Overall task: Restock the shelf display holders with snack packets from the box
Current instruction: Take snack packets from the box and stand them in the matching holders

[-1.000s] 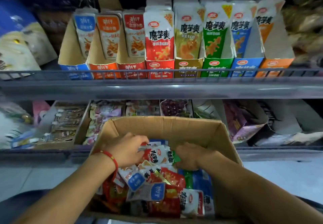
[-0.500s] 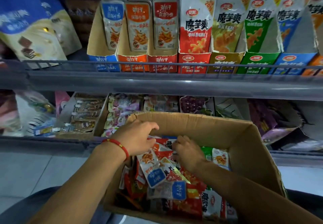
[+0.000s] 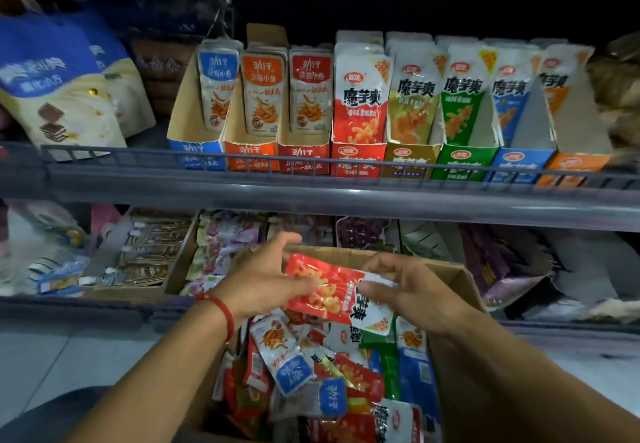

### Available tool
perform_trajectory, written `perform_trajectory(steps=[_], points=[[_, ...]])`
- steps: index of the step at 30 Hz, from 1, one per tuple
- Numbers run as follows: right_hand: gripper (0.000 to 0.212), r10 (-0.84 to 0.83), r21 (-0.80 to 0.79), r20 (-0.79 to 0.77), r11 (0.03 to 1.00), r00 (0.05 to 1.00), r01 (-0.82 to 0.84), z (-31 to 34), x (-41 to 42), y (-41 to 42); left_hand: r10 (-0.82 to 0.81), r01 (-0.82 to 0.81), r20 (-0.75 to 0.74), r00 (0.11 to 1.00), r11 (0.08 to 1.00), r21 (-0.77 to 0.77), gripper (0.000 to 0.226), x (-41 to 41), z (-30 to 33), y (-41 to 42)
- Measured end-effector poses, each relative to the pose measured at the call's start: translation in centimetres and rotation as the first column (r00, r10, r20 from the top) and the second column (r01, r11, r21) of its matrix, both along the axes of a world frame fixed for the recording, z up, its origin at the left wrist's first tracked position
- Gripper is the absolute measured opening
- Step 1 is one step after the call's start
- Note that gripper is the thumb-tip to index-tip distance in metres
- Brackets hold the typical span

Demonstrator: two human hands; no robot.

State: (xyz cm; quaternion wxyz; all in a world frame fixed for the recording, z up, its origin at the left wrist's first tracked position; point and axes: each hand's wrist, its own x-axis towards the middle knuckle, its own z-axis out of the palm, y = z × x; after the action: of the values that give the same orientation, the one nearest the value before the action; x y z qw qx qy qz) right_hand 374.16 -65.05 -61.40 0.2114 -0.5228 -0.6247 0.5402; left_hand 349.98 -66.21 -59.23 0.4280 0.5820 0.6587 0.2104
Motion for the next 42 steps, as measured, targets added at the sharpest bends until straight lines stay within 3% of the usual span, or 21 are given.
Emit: perform_trajectory(steps=[2, 4, 6, 10, 13, 17, 19, 21, 24, 28, 32, 37, 39, 41, 42], points=[[0.018, -0.114, -0.023, -0.134, 0.993, 0.984, 0.112, 0.9, 0.2, -0.7, 0.093, -0.086, 0.260, 0.961, 0.996, -0.040, 0.045, 0.6, 0.3, -0.3], [0.030, -0.247, -0.108, -0.277, 0.968, 0.929, 0.225, 1.2, 0.1, -1.4, 0.157, -0.165, 0.386, 0.909, 0.986, -0.013, 0.038, 0.9, 0.8, -0.3], [0.039, -0.312, -0.184, -0.349, 0.948, 0.884, 0.262, 1.4, -0.2, -2.3, 0.190, -0.221, 0.452, 0.871, 0.975, 0.017, 0.038, 1.0, 1.4, -0.5], [0.032, -0.409, -0.208, -0.420, 0.913, 0.810, 0.352, 2.0, -0.4, -3.2, 0.195, -0.271, 0.442, 0.876, 0.956, 0.116, 0.037, 1.4, 2.3, -1.0], [0.028, -0.448, -0.034, -0.413, 0.878, 0.793, 0.478, 3.3, 0.4, -2.5, 0.225, -0.354, 0.514, 0.828, 0.920, 0.167, 0.024, 1.5, 2.8, -1.1], [0.021, -0.446, 0.288, -0.434, 0.754, 0.783, 0.590, 8.0, 2.3, -0.5, 0.344, -0.584, 0.630, 0.696, 0.782, 0.218, 0.014, -0.4, 3.2, -0.4], [0.012, -0.421, 0.514, -0.364, 0.654, 0.831, 0.556, 11.2, 2.9, 0.8, 0.380, -0.659, 0.695, 0.610, 0.730, 0.179, 0.012, -1.3, 3.4, 0.0], [0.017, -0.422, 0.702, -0.280, 0.522, 0.862, 0.484, 14.3, 2.6, 2.4, 0.390, -0.701, 0.762, 0.517, 0.704, 0.116, 0.013, -1.8, 3.5, 0.4], [0.017, -0.450, 0.859, -0.117, 0.402, 0.886, 0.317, 17.7, 1.3, 4.4, 0.392, -0.730, 0.792, 0.469, 0.676, 0.098, 0.016, -2.1, 3.4, 0.9], [0.014, -0.504, 0.921, 0.155, 0.385, 0.850, 0.060, 19.9, -0.2, 7.2, 0.381, -0.734, 0.805, 0.455, 0.672, 0.096, 0.016, -2.5, 3.3, 1.1], [0.016, -0.418, 0.827, 0.437, 0.534, 0.796, -0.173, 20.8, -1.6, 9.7, 0.381, -0.753, 0.820, 0.426, 0.652, 0.089, 0.014, -2.7, 3.6, 0.9], [0.023, -0.416, 0.731, 0.603, 0.629, 0.681, -0.263, 19.7, -3.7, 11.9, 0.358, -0.747, 0.812, 0.461, 0.650, 0.138, 0.013, -3.0, 4.4, 0.2], [0.037, -0.497, 0.741, 0.649, 0.586, 0.577, -0.328, 18.3, -4.2, 11.9, 0.342, -0.738, 0.807, 0.481, 0.655, 0.162, 0.012, -3.1, 4.6, -0.1], [0.049, -0.657, 0.810, 0.586, 0.464, 0.475, -0.358, 17.2, -4.8, 10.7, 0.338, -0.738, 0.805, 0.487, 0.652, 0.172, 0.012, -3.3, 4.8, -0.2], [0.053, -0.699, 0.846, 0.529, 0.395, 0.481, -0.357, 16.8, -5.2, 9.8, 0.342, -0.742, 0.805, 0.486, 0.648, 0.173, 0.013, -3.3, 4.8, -0.3]])
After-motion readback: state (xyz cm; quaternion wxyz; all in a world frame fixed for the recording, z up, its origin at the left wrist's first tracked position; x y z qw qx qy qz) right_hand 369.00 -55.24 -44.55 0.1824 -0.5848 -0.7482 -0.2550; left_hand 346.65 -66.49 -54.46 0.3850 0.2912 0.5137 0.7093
